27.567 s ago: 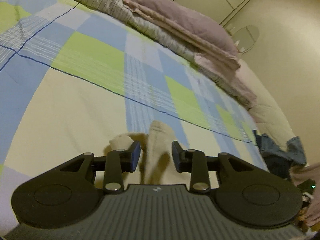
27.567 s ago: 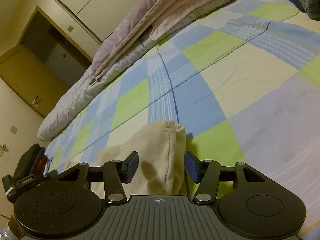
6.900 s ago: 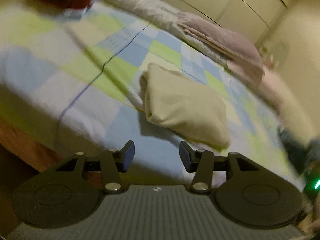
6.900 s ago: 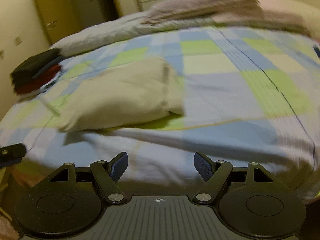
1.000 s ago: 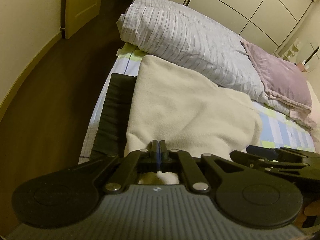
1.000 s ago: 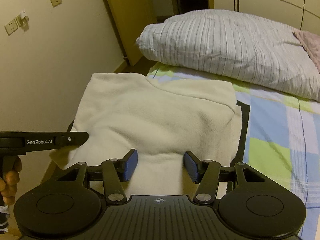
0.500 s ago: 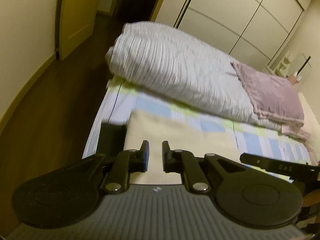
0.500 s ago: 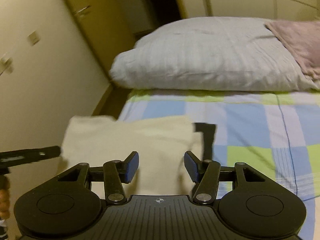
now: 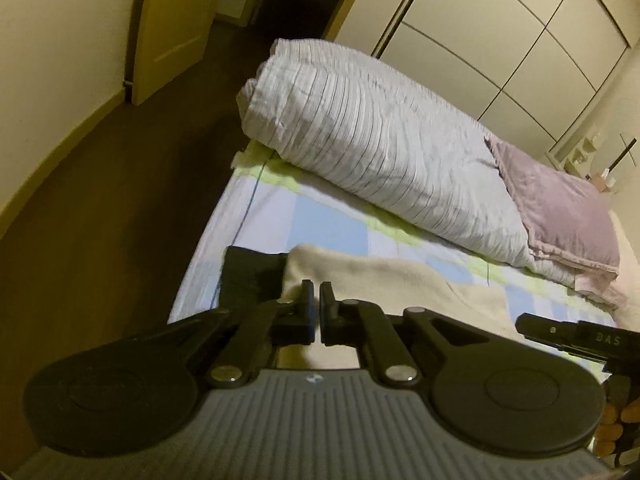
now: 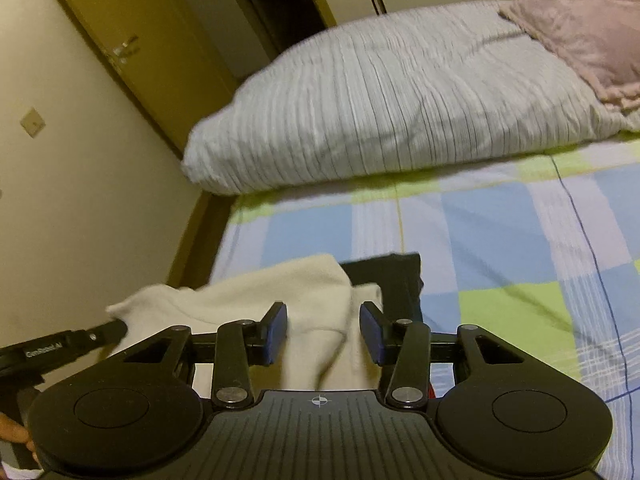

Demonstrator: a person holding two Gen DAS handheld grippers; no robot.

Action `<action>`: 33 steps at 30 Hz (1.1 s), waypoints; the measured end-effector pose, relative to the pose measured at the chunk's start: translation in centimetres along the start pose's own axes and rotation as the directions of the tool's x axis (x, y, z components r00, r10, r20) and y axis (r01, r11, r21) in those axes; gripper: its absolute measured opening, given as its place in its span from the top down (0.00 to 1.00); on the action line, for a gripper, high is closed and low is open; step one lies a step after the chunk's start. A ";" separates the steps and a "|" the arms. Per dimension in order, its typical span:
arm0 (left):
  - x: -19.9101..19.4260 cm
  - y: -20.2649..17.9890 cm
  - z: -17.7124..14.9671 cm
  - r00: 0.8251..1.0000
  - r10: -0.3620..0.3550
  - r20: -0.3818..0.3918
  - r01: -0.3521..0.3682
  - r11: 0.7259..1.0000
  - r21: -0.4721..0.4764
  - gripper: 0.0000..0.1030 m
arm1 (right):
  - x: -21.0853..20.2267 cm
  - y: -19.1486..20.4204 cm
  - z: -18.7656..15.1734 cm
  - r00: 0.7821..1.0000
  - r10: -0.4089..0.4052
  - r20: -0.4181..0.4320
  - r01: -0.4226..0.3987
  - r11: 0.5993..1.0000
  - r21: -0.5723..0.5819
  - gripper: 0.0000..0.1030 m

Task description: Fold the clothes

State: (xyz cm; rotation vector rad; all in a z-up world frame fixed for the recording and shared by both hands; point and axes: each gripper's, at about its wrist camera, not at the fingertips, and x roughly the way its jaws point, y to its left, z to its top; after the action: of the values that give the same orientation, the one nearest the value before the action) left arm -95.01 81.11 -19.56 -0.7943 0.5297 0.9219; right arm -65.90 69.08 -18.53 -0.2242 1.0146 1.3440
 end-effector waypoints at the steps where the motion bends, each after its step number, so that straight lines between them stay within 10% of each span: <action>1: -1.0 -0.2 -0.3 1.000 0.010 0.000 -0.010 1.000 0.008 0.96 | -0.8 0.3 -0.4 1.000 0.011 0.002 -0.011 1.000 -0.018 0.56; 20: -6.6 -3.2 -6.2 0.987 0.127 -0.099 -0.122 0.991 0.047 0.93 | -4.1 4.6 -9.9 0.979 -0.018 -0.204 -0.039 0.962 -0.271 0.56; 33: -11.9 -7.4 -7.9 0.964 0.250 -0.086 -0.243 0.966 0.082 0.64 | -7.5 4.0 -10.1 0.970 -0.088 -0.229 0.043 0.980 -0.195 0.45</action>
State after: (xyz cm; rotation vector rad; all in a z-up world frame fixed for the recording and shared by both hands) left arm -95.35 66.31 -13.30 -0.7205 0.7539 1.0920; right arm -73.38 58.30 -17.45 -0.5677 1.0671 1.3751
